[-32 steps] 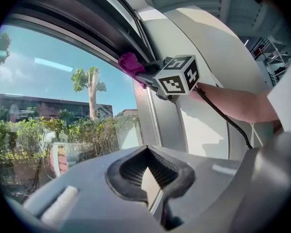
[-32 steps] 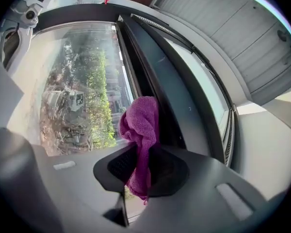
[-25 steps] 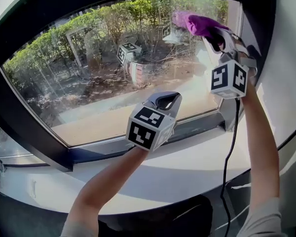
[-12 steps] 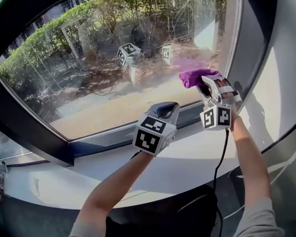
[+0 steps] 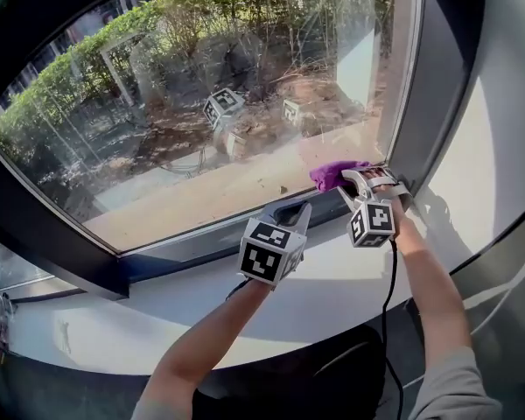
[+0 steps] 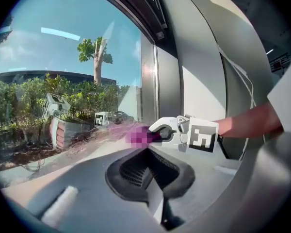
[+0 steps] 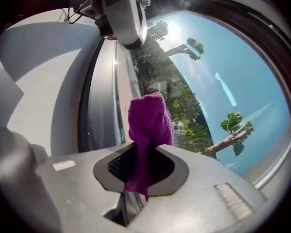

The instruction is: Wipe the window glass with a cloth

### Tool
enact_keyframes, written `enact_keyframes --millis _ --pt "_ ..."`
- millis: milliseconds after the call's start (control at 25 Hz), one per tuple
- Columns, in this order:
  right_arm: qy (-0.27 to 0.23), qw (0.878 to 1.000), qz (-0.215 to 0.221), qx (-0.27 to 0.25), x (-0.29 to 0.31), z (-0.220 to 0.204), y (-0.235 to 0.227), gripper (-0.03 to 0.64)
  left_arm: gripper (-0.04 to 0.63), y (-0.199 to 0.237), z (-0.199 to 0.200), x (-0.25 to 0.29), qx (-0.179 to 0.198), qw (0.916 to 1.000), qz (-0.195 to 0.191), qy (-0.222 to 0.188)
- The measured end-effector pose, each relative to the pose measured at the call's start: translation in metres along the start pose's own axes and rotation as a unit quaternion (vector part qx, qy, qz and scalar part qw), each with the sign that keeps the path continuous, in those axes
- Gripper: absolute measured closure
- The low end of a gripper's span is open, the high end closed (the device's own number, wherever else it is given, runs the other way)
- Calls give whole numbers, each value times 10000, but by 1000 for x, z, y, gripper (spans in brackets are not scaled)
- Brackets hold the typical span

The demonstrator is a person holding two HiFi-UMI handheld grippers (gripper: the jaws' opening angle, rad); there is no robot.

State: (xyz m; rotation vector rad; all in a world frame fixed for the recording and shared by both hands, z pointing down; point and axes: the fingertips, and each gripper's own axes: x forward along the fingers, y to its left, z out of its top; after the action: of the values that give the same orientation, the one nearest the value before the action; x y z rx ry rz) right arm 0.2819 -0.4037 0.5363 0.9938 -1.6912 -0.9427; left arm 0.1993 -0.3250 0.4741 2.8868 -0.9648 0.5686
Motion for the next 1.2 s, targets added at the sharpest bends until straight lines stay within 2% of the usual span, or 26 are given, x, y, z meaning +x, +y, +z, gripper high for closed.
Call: enact_keyframes --millis 200,360,520,640,720,800,920,1040,1200 --pt "241 9978 618 -56 12 -9 34 541 595 -3 -6 -6 11 10000 -22 28" --pt "519 9913 1197 -155 20 -17 55 541 595 -12 -9 -9 -31 9999 -140 56" --pt "487 9921 1151 -114 8 -12 43 541 595 -13 -2 -13 12 9999 -150 -28" --pt "219 9983 511 160 -22 -2 -5 541 595 -9 20 -20 163 9996 -72 -236" --pt "3 9990 -143 417 -50 8 -51 541 595 -7 40 -27 328 9986 -5 -422" --pt "-154 9944 -863 587 -78 21 -97 541 595 -9 59 -35 465 9970 21 -621" --pt "-222 9778 -1974 674 -118 38 -167 540 595 -16 86 -43 674 9937 -6 -896" --pt "-178 9536 -2925 686 -154 50 -256 540 595 -18 133 -50 837 9895 -7 -1181" --pt "81 9291 -3649 602 -184 59 -352 540 595 -24 178 -64 1052 9837 10 -1459"
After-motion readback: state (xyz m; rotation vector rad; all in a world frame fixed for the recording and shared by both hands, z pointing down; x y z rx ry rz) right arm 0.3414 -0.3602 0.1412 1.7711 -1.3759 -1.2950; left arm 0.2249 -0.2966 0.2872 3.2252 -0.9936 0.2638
